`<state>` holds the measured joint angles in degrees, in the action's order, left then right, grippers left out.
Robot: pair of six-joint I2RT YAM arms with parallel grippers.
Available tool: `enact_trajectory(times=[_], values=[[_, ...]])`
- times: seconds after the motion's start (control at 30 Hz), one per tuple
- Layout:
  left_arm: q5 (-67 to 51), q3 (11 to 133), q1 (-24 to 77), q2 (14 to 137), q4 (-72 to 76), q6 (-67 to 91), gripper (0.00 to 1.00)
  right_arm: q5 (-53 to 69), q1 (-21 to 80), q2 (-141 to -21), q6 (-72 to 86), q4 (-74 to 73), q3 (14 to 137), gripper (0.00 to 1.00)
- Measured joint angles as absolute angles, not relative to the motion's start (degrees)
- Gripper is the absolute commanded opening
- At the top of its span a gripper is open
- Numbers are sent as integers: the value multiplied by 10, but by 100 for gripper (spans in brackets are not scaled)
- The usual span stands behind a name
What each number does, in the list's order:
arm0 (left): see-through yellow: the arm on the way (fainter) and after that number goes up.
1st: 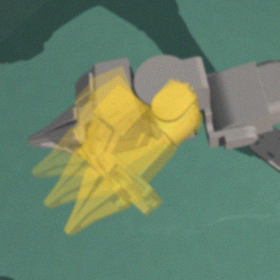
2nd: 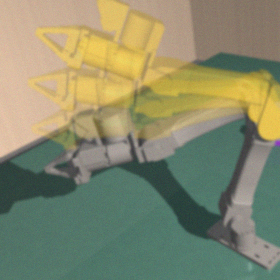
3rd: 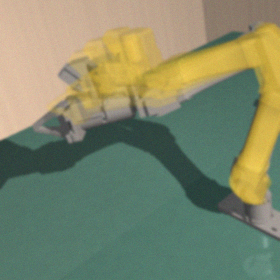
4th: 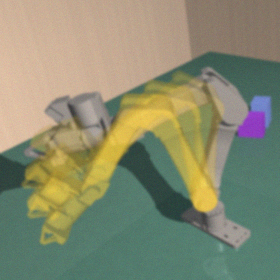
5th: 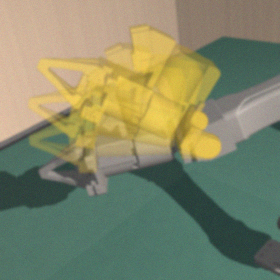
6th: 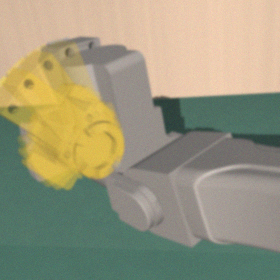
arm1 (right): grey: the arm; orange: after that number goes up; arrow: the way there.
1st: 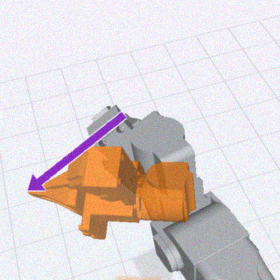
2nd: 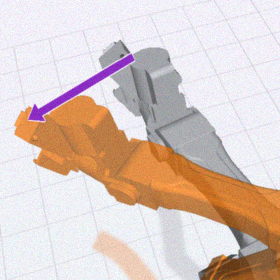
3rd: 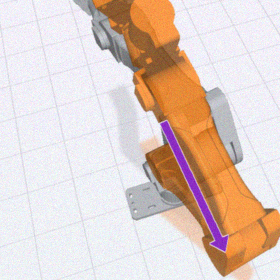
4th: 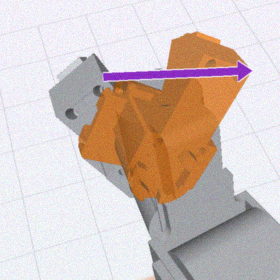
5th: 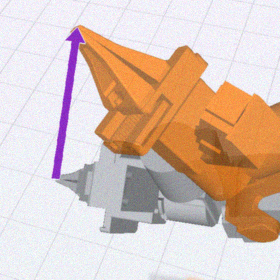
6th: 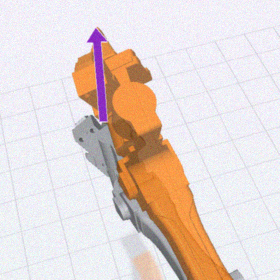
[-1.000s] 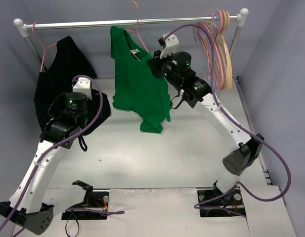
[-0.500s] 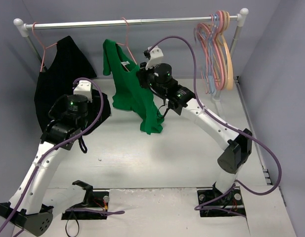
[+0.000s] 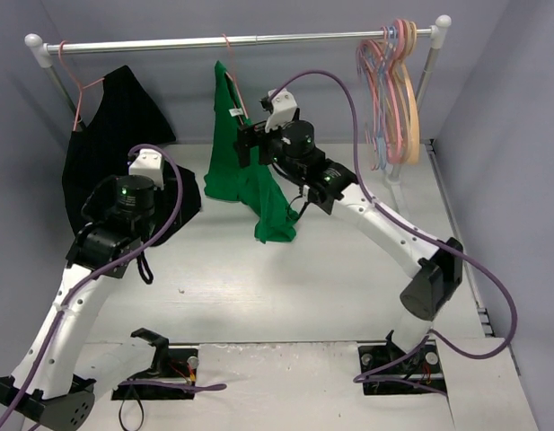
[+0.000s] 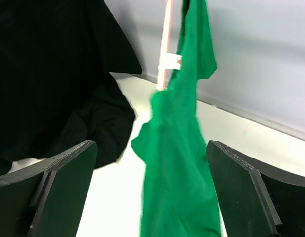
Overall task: Place the t-shirt on the hanger
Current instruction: Place the hanger at the clothesline, then reset both arms
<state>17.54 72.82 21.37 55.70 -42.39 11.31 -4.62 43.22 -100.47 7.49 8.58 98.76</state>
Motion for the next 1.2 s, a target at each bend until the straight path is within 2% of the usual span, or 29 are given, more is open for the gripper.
enact_trajectory(times=[0.17,0.43,0.53,0.67,0.87,1.2], values=[[170,759,214,549,-451,113,67,-68,434,-896,36,83,911,100],[139,761,214,486,-503,121,67,-102,435,-575,3,91,696,100],[119,723,214,448,-514,127,67,-118,435,-452,-1,82,606,100],[109,645,214,385,-522,134,67,-157,435,-348,11,53,526,100],[105,544,214,301,-516,143,67,-221,435,-273,51,-4,466,100],[102,451,214,230,-455,156,67,-274,435,-272,110,-44,464,100]])
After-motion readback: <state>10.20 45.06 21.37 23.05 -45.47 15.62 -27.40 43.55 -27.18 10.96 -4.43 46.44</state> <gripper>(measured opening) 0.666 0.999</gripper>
